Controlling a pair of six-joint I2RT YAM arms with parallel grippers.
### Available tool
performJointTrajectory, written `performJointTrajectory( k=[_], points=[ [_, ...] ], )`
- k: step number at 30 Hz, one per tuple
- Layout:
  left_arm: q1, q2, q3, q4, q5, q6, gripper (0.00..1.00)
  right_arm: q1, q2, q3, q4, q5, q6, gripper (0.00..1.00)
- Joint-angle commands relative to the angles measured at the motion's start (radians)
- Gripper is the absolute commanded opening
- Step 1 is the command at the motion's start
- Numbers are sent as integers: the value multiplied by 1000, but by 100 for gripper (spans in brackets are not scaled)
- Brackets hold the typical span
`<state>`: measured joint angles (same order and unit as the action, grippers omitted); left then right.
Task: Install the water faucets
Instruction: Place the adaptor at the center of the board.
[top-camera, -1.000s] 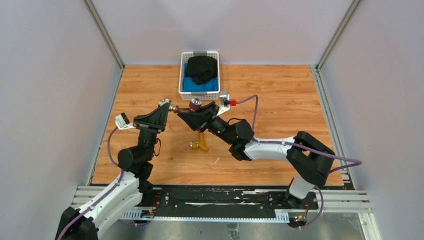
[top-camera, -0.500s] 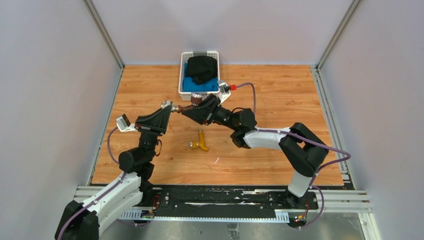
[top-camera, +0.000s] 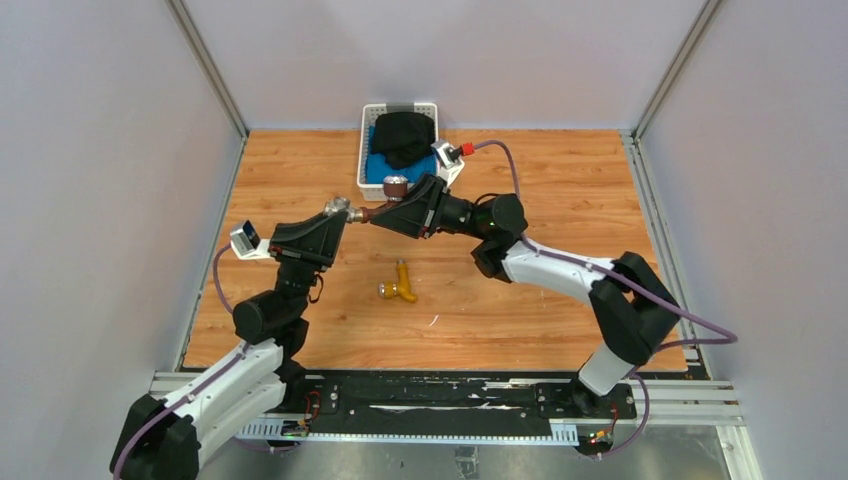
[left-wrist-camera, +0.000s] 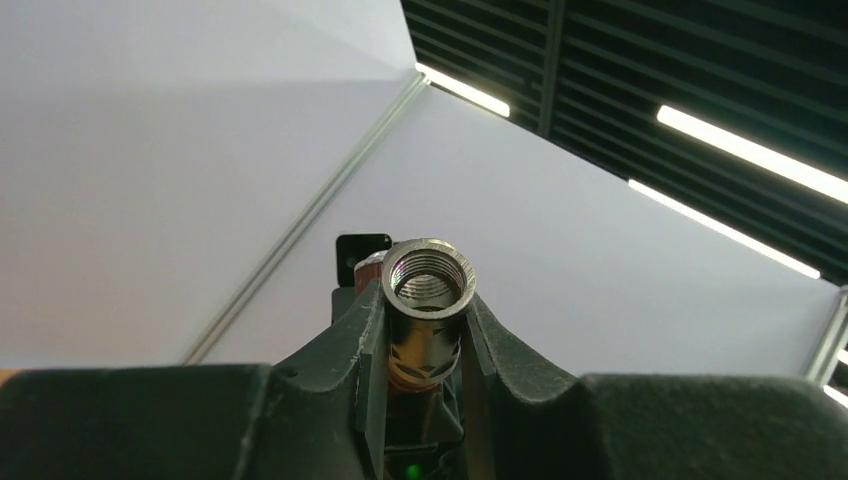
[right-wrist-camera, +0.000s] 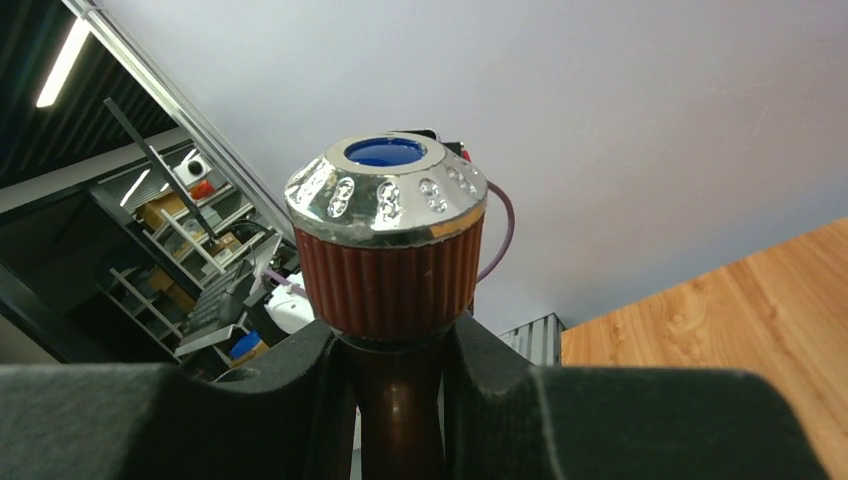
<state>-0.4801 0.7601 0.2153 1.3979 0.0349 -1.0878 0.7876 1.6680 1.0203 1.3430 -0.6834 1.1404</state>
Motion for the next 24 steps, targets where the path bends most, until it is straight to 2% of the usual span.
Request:
performJointTrajectory(
  k=[1,5,6,9,10,11,13,16,19,22,24],
  points=[
    [-42,-83,56,-33,324,57,0,-46,-124,-5,-316,277,-94,0],
    [-44,-174,37,-210,221,136,0,-48,-206,16,-472,246,-173,0],
    [-43,-193,40,-267,191,142,0,-49,-239,21,-561,239,-248,0],
    [-43,-236,116,-593,132,130,0,-49,-389,20,-945,328,-479,0],
    [-44,-235,163,-790,129,137,0,-49,-435,17,-1050,390,-553,0],
    [-44,-227,204,-912,129,151,0,-48,-478,13,-1163,439,-625,0],
    [-44,-180,254,-1036,142,160,0,-50,-554,13,-1378,566,-741,0],
    [-49,-75,251,-1062,151,153,0,-55,-664,-22,-1578,821,-872,0],
    [-146,69,273,-1061,36,263,0,-84,-725,-34,-1721,1018,-930,0],
    [-316,255,347,-1045,-194,466,0,-149,-761,-42,-1810,1097,-920,0],
    [-367,391,371,-942,-267,561,0,-203,-793,-61,-1827,1070,-902,0]
  ],
)
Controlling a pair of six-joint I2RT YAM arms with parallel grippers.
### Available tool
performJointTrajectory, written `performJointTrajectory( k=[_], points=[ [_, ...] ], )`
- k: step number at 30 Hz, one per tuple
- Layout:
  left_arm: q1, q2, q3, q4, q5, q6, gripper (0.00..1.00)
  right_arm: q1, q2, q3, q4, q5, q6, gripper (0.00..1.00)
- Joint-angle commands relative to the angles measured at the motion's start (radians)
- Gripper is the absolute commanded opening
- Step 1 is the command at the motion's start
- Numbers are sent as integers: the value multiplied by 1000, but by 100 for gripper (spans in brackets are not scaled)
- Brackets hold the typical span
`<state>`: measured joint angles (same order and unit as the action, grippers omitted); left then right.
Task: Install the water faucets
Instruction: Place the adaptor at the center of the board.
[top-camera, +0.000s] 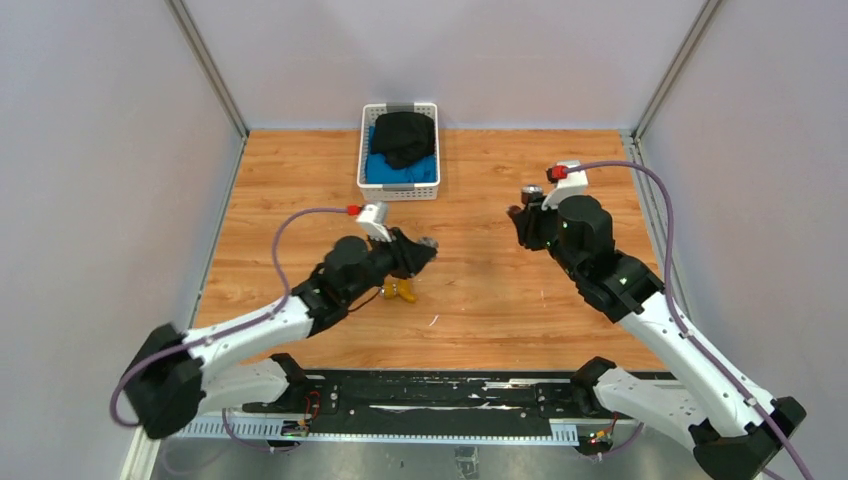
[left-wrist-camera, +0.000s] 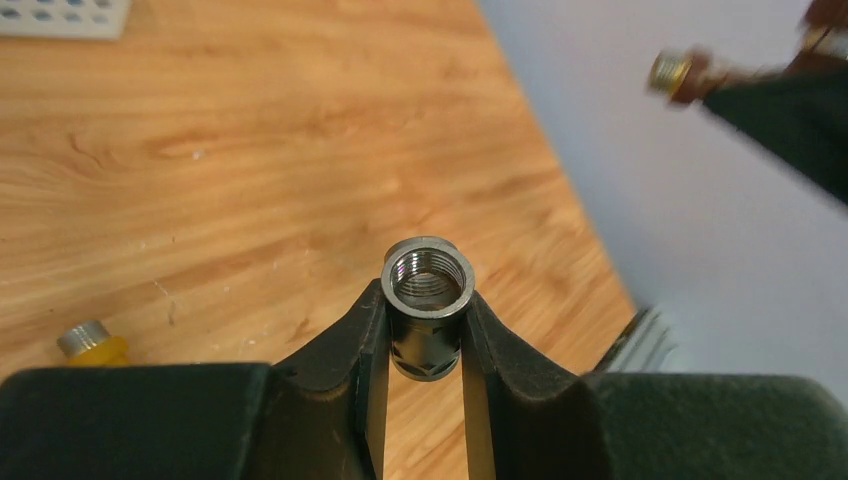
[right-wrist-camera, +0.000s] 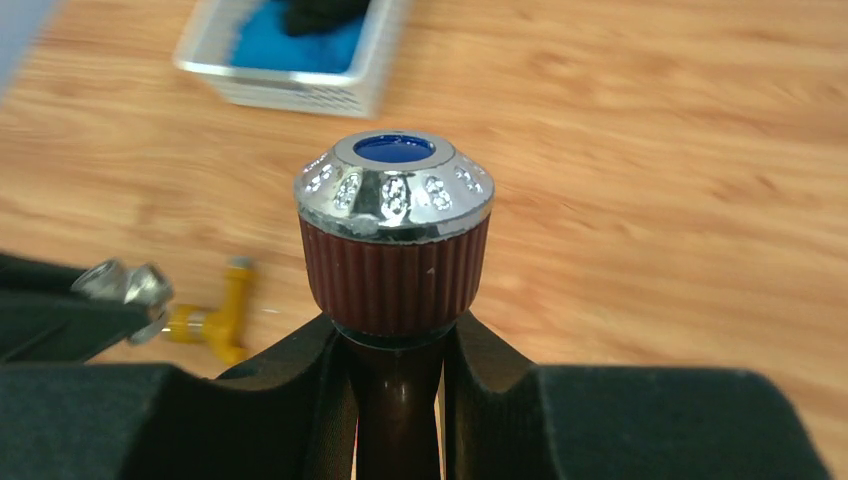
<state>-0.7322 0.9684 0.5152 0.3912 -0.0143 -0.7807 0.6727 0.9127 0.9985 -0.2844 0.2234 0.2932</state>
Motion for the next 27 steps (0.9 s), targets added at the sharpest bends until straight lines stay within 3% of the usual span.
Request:
performJointTrajectory(
  k=[1,6,9,10,16,23,27],
  points=[
    [-122,253,80,133,-229,275,0,-110,-53,-49,-202,149,-50,0],
    [-196,572,161,368,-363,395,0,-134,-111,-48,-256,149,-66,0],
    [-239,751,157,674,-459,453,0,-137,-145,-50,-286,153,-73,0],
    [-249,808,177,708,-489,477,0,-137,-153,-50,-296,152,-73,0],
    [-278,1014,288,734,-582,513,0,-139,-198,-38,-362,154,-68,0],
    [-285,1078,309,655,-599,455,0,-140,-228,-37,-384,158,-64,0],
    [-294,1076,286,629,-587,408,8,-139,-234,-41,-384,160,-62,0]
  ],
)
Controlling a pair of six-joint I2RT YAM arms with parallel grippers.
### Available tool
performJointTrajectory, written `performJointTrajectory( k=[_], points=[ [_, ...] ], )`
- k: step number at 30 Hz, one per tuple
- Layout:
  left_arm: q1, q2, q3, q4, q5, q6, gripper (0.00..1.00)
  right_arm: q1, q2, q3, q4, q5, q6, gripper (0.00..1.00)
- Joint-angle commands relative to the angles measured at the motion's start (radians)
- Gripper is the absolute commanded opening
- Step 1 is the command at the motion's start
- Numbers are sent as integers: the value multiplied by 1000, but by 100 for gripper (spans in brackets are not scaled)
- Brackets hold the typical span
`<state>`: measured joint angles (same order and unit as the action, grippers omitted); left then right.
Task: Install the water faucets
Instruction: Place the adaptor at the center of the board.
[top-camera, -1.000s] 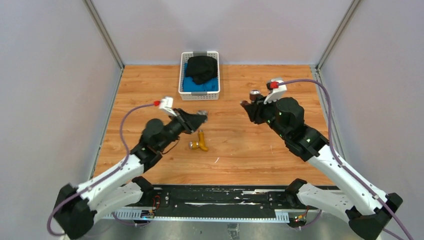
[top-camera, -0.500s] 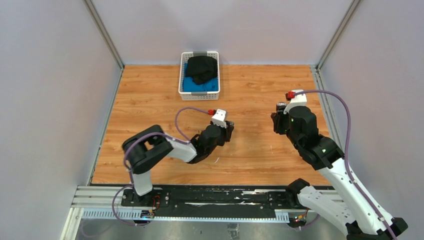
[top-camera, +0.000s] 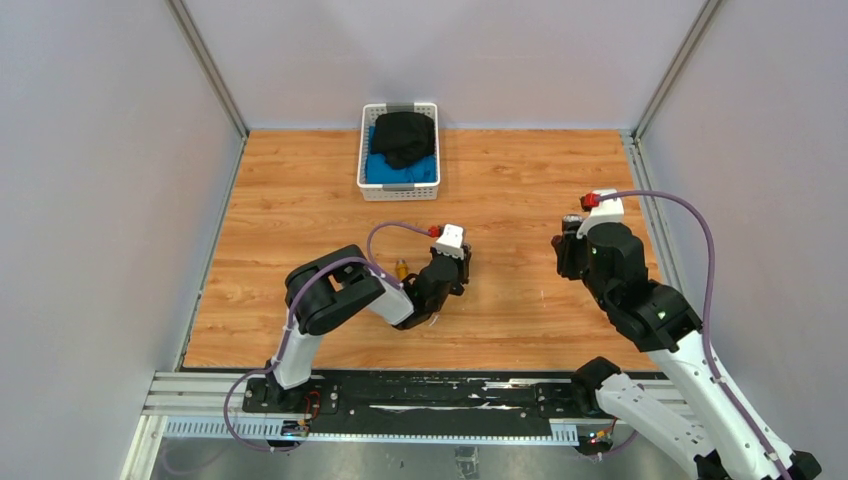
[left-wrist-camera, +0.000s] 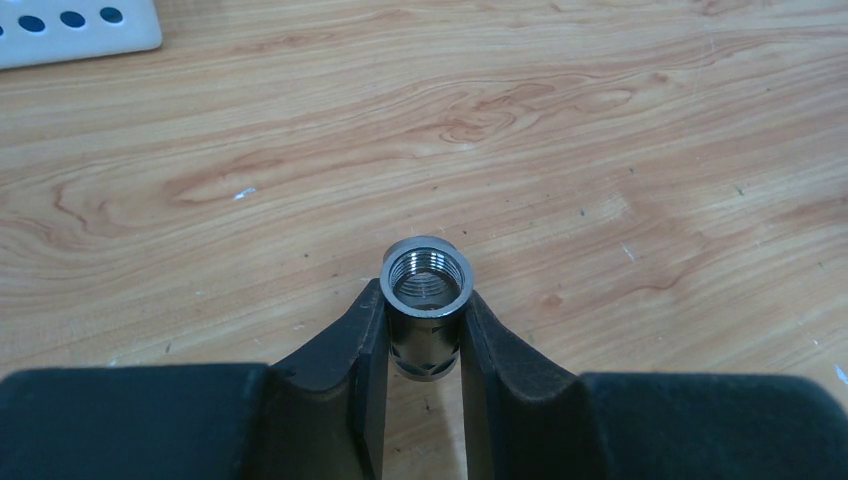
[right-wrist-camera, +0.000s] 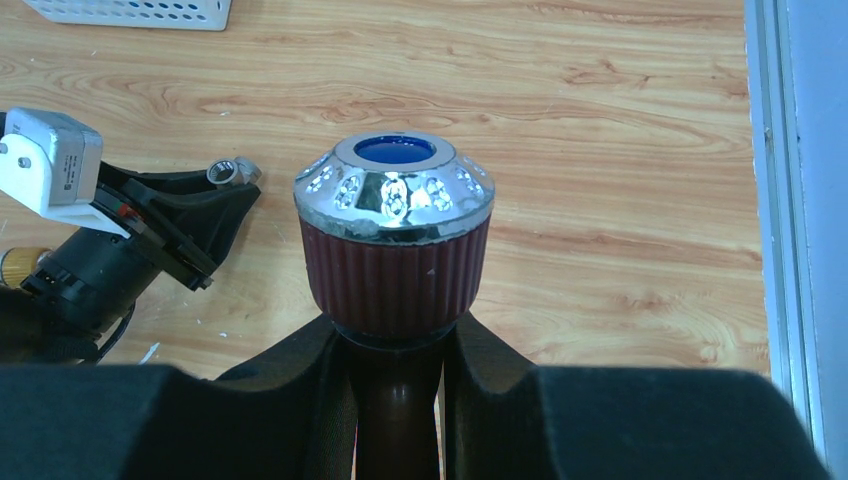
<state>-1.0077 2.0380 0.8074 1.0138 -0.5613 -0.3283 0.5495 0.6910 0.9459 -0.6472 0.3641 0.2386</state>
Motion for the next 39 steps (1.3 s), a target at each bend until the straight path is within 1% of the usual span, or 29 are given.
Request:
performJointTrajectory(
  k=[1,2,6,10,15,19,22,28,30,33,36,39],
  points=[
    [-22,6,-11,3,-37,-54,11,-16,-14,10,-22,19,-7,0],
    [-25,9,-17,1,-38,-68,14,-16,-16,10,-22,19,-6,0],
    [-29,12,-26,-30,-24,-109,18,-17,-22,8,-22,20,-5,0],
    [-39,23,-37,-43,-28,-134,26,-17,-29,8,-22,24,-11,0],
    [-44,26,-49,-55,-15,-148,44,-16,-36,4,-25,28,-9,0],
    [-46,18,-53,-69,0,-155,51,-16,-40,-3,-26,24,-6,0],
    [-50,3,-55,-88,4,-154,60,-16,-43,-3,-28,23,-5,0],
    [-50,-48,-57,-129,14,-126,61,-15,-48,-4,-28,22,-1,0],
    [-49,-75,-55,-156,19,-103,64,-16,-50,-4,-29,21,2,0],
    [-49,-139,-19,-268,12,-49,70,-16,-52,-6,-29,23,-5,0],
    [-40,-194,37,-412,9,-11,72,-16,-45,-7,-29,27,-9,0],
    [-7,-235,63,-485,69,-18,73,-16,-31,-5,-25,23,-9,0]
  ],
)
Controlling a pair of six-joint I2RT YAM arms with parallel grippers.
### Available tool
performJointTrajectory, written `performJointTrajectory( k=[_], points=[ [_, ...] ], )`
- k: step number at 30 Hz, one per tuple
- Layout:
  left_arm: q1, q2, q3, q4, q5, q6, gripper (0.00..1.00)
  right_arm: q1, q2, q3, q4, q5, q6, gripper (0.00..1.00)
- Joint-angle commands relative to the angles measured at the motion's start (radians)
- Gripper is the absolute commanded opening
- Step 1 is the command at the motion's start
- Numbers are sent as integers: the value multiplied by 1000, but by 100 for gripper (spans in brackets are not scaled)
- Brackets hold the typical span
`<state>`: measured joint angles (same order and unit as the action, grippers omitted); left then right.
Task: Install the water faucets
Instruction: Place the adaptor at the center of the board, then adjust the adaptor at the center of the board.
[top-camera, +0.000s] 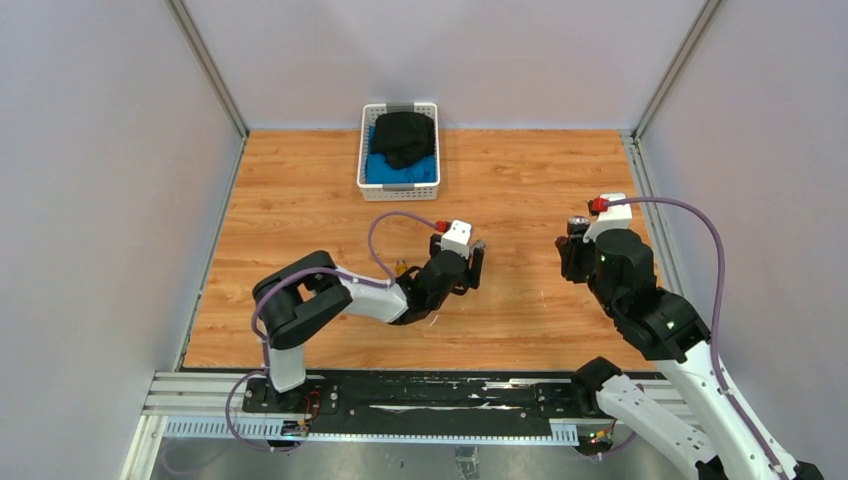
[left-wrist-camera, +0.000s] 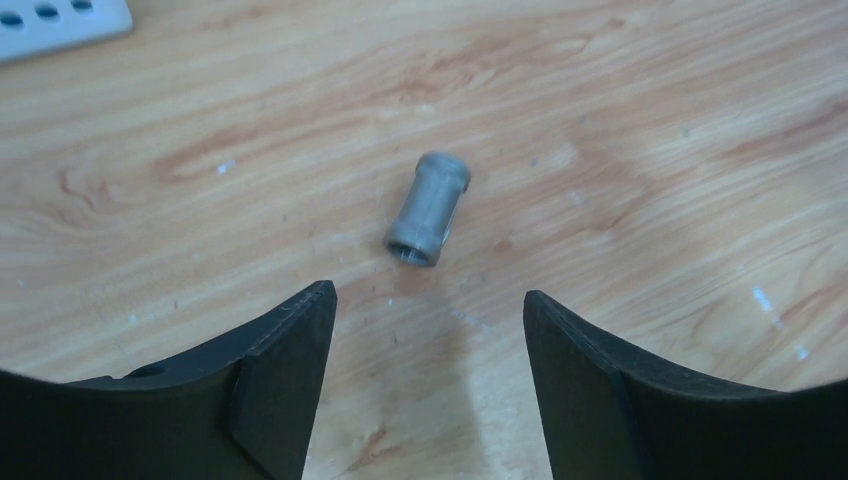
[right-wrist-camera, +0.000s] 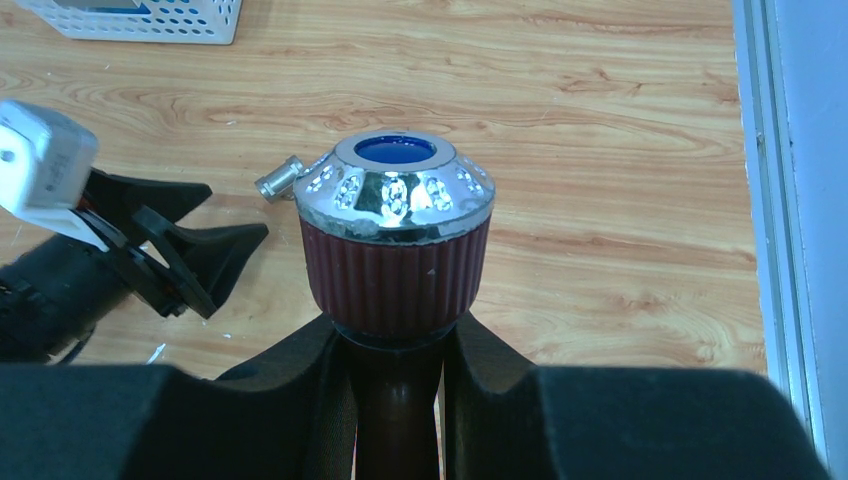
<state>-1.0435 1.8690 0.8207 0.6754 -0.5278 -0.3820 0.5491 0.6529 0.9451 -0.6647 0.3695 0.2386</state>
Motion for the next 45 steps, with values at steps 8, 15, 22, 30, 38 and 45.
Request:
performJointTrajectory(
  k=[8,15,22,30,38,45],
  points=[
    [123,33,355,-570,284,100,77,-15,15,1,1,6,-12,0],
    [157,195,674,-951,388,125,78,-15,4,1,-7,9,-12,0],
    [170,327,912,-1188,440,201,77,-15,7,1,-9,5,-16,0],
    [169,430,1057,-1322,426,240,58,-15,1,-2,-10,2,-14,0],
    [170,418,1054,-1306,384,248,1,-16,4,-2,-13,3,-14,0],
    [169,136,543,-734,295,155,0,-17,5,-20,-7,-3,-15,0]
  ],
)
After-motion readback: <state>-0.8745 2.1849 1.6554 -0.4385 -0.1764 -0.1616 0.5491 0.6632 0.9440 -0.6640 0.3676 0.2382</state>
